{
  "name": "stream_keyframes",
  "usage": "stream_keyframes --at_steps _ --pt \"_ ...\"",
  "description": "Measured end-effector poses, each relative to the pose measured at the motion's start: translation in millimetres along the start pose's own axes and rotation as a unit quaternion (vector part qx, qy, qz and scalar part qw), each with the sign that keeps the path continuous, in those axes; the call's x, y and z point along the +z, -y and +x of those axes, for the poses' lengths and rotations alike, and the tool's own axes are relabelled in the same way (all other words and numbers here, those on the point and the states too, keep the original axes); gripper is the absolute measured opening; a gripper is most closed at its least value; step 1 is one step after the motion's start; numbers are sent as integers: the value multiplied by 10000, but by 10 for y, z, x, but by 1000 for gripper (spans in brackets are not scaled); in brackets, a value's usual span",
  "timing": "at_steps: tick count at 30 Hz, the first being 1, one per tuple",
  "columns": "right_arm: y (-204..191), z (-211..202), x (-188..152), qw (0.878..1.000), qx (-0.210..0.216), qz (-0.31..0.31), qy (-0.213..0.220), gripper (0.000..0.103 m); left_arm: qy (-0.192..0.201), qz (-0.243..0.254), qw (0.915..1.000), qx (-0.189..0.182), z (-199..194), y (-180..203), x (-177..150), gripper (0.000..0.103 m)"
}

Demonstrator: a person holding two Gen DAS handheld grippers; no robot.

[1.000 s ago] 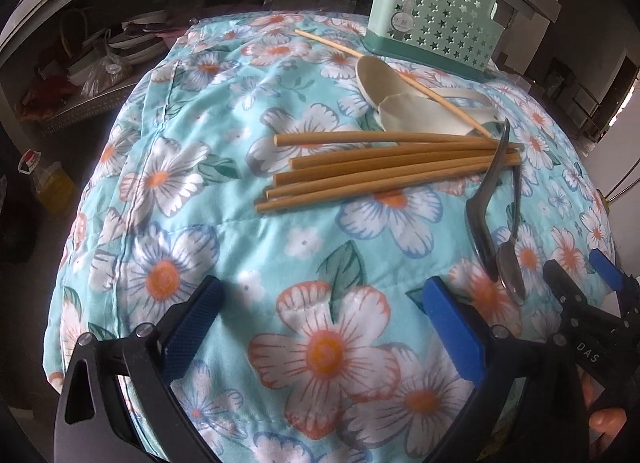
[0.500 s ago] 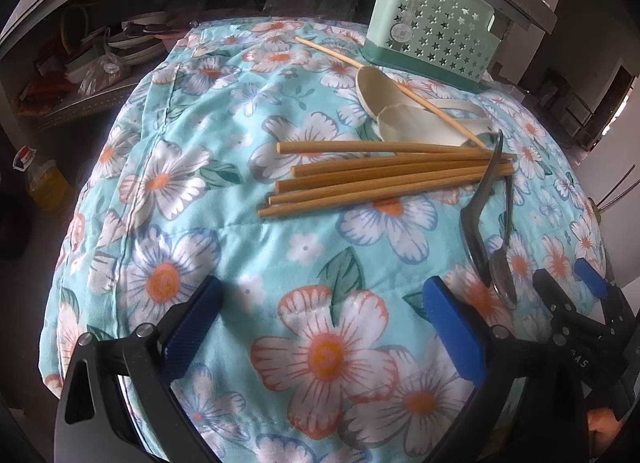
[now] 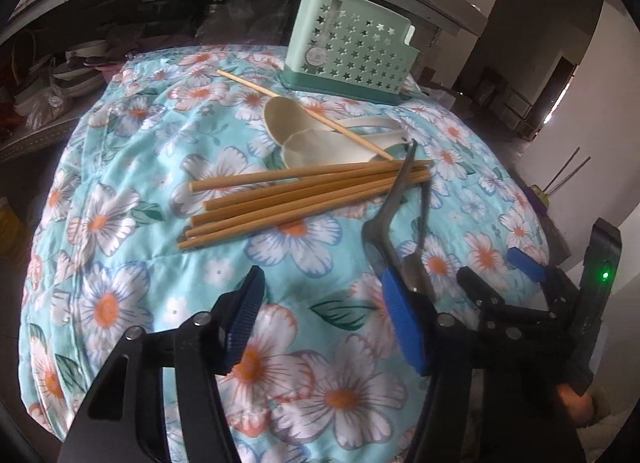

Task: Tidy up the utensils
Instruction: 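Reach the left gripper to a stainless steel spoon and close on it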

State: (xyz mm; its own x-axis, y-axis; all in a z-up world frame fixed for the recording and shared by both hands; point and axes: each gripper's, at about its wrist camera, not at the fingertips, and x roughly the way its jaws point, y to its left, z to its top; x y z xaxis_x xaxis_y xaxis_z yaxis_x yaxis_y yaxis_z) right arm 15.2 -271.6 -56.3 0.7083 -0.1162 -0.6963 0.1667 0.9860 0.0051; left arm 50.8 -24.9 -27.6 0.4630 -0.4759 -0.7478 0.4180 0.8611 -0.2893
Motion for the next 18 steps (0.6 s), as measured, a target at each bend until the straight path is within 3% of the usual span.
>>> stream_keyframes --at_steps 5,10,15,18 --pt "1 0 -1 10000 -7 -9 -6 95 -305 -378 9966 -662 125 -17 62 34" --pt "2 0 1 10000 -4 -7 -1 95 -671 -1012 9848 -1245 269 -99 53 22" --pt "5 -6 -1 10000 -14 -14 -3 95 -863 -1385 9766 -1401 389 -144 42 7" --pt "3 -2 2 10000 -17 -15 -2 95 -730 -1406 9779 -1367 341 -172 66 3"
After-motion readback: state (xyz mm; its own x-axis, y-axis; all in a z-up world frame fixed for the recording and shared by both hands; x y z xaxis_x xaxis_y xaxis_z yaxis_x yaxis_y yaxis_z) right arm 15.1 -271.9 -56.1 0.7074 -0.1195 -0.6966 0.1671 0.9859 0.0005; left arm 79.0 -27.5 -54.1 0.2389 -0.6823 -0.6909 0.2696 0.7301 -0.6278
